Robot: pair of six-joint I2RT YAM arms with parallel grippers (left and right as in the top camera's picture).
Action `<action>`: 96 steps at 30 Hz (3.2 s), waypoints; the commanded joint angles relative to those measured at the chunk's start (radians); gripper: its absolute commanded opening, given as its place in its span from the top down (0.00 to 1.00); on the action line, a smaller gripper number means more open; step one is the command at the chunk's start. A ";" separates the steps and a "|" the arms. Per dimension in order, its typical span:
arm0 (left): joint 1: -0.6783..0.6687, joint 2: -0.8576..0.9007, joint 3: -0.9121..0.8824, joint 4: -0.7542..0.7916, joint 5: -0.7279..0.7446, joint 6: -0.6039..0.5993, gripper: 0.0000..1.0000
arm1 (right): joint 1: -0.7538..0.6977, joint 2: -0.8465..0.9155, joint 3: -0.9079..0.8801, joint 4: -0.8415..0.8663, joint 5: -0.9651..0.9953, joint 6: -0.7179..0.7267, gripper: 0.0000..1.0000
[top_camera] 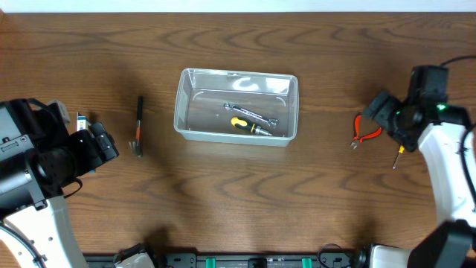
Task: Pack container
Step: 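Move the right gripper to the red-handled pliers and grasp them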
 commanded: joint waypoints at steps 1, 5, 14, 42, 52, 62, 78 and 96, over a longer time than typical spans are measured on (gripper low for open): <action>0.004 -0.003 0.013 -0.011 0.003 0.014 0.02 | -0.006 0.029 -0.056 0.076 0.010 0.148 0.01; 0.004 -0.003 0.013 -0.019 0.003 0.014 0.02 | -0.006 0.090 -0.078 0.116 0.019 0.236 0.01; 0.004 -0.003 0.013 -0.018 0.003 0.014 0.02 | -0.006 0.207 -0.078 0.118 0.044 0.299 0.01; 0.004 -0.003 0.013 -0.018 0.003 0.014 0.02 | -0.007 0.308 -0.078 0.172 0.101 0.370 0.07; 0.004 -0.003 0.013 -0.019 0.003 0.014 0.02 | -0.007 0.362 -0.078 0.191 0.101 0.374 0.06; 0.004 -0.003 0.013 -0.019 0.003 0.013 0.02 | -0.007 0.363 -0.078 0.193 0.093 0.374 0.26; 0.004 -0.003 0.013 -0.019 0.003 0.013 0.02 | -0.007 0.363 -0.078 0.169 0.093 0.374 0.74; 0.004 -0.003 0.013 -0.021 0.003 0.014 0.02 | -0.007 0.363 -0.078 0.163 0.075 0.373 0.99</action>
